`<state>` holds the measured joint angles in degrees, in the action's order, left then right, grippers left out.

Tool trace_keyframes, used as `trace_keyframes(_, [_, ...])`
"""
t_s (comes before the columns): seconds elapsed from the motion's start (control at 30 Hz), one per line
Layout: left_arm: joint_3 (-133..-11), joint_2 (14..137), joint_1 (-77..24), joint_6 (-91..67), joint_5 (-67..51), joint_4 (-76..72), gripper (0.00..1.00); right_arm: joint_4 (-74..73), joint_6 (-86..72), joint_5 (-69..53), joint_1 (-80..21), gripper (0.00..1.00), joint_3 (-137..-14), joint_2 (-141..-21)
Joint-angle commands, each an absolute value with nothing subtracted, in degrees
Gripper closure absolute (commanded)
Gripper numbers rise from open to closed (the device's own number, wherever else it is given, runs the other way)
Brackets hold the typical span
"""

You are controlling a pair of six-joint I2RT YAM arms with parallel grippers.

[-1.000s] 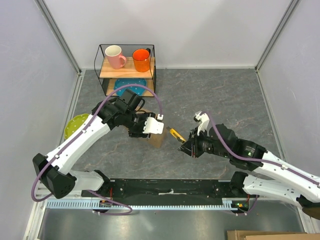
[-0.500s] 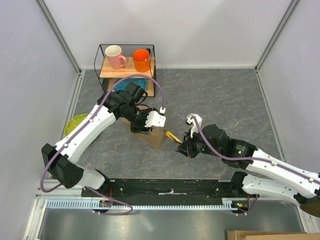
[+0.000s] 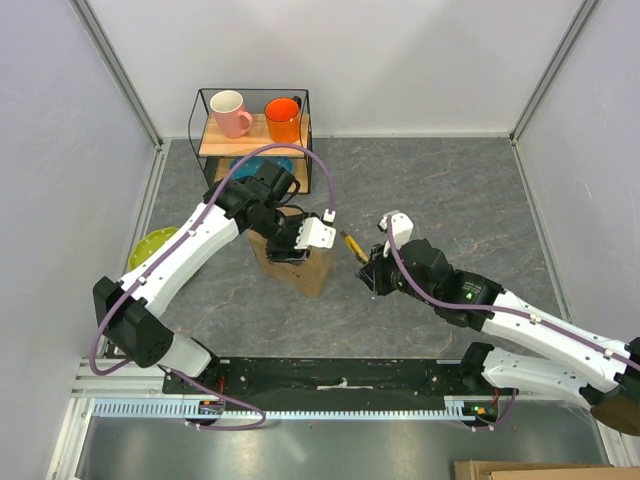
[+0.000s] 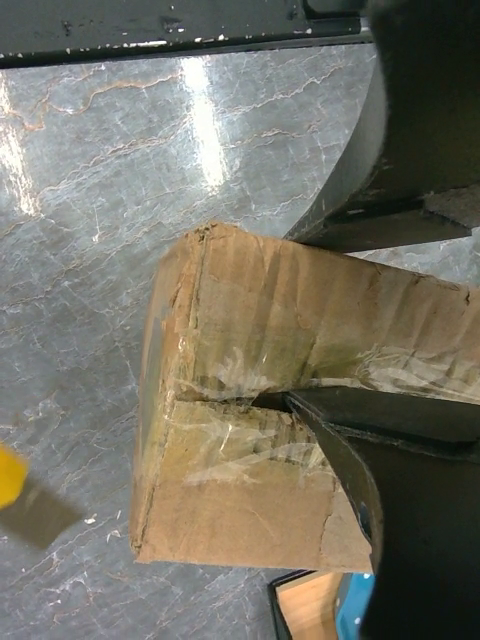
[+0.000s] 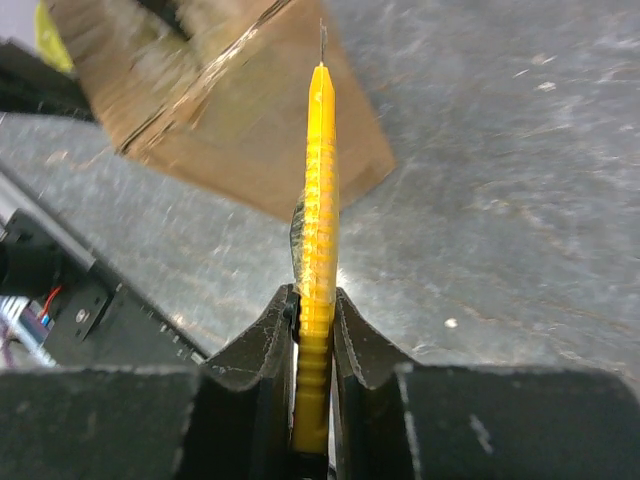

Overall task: Unpack the express box
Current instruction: Adjust the express box at the center of the board.

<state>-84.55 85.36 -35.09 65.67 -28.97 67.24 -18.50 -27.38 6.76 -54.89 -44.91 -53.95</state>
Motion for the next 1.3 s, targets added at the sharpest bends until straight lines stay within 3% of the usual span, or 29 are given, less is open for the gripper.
trace_keyframes(0.0, [-79.2, 84.21, -35.16, 65.39, -26.19, 63.49, 0.49, -15.83, -27.69, 21.31, -53.97, 1.0, -47.37, -51.42])
trace_keyframes(0.1, [-75.16, 79.2, -35.16, 66.18, -26.54, 59.78, 0.37, -11.02, -25.76, 26.53, -52.92, 1.0, -48.34, -52.81])
trace_keyframes(0.2, [-72.6, 77.26, -35.16, 67.67, -26.37, 58.36, 0.32, -5.56, -23.21, 27.6, -50.81, 1.0, -50.44, -58.69])
trace_keyframes(0.57, [-69.79, 76.47, -35.16, 70.22, -28.04, 59.24, 0.28, 15.18, -18.19, 22.68, -49.31, 1.0, -56.16, -81.02])
trace_keyframes(0.77, [-69.7, 75.59, -34.98, 71.19, -28.04, 60.38, 0.27, 22.57, -19.77, 19.61, -48.08, 1.0, -54.85, -83.93])
trace_keyframes(1.03, [-72.68, 74.0, -34.89, 65.14, -29.44, 55.65, 0.28, 29.26, -27.06, 3.98, -47.55, 1.0, -50.19, -83.85])
trace_keyframes(1.27, [-76.99, 74.36, -34.89, 59.34, -31.55, 51.95, 0.27, 32.78, -32.26, 1.67, -50.09, 1.0, -43.08, -82.44])
